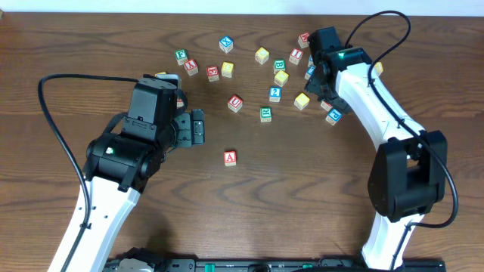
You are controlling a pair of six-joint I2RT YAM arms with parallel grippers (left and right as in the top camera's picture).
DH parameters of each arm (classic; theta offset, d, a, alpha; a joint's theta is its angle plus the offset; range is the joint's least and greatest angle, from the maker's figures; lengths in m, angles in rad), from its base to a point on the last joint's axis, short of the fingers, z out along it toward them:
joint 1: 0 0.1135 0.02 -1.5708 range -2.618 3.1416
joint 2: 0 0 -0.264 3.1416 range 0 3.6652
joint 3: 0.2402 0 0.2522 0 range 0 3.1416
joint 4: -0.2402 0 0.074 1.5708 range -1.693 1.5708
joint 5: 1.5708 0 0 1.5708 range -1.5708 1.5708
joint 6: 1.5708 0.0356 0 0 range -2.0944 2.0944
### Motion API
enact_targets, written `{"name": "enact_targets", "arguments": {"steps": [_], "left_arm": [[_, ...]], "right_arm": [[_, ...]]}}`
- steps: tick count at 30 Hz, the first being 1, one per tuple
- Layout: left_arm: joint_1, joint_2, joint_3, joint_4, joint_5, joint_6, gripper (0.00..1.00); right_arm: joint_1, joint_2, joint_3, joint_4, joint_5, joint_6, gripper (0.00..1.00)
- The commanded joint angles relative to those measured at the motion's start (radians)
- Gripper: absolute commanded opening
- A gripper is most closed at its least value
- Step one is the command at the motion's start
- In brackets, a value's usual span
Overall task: Spell out AI2
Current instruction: 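Move the right gripper over the red-lettered I block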
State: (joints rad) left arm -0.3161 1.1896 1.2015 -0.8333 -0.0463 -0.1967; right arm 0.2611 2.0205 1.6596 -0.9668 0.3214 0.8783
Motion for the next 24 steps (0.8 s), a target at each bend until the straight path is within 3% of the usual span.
{"name": "enact_targets", "arguments": {"steps": [1,13,24], "left_arm": [[0.004,0.015,-0.006,0.000,-0.022,0.021,0.95],[0.004,0.086,-0.006,0.002,-0.022,0.021,0.96],[0.004,0.095,-0.005,0.012,-0.022,0.021,0.96]], "right_arm": [[-0.009,0.008,0.016,0.015,0.009,0.006,0.80],[-0.055,0.011,0.016,0.078,-0.009,-0.092,0.77],[-0.131,0.034,0.016,0.074,-0.208,-0.144,0.74]]}}
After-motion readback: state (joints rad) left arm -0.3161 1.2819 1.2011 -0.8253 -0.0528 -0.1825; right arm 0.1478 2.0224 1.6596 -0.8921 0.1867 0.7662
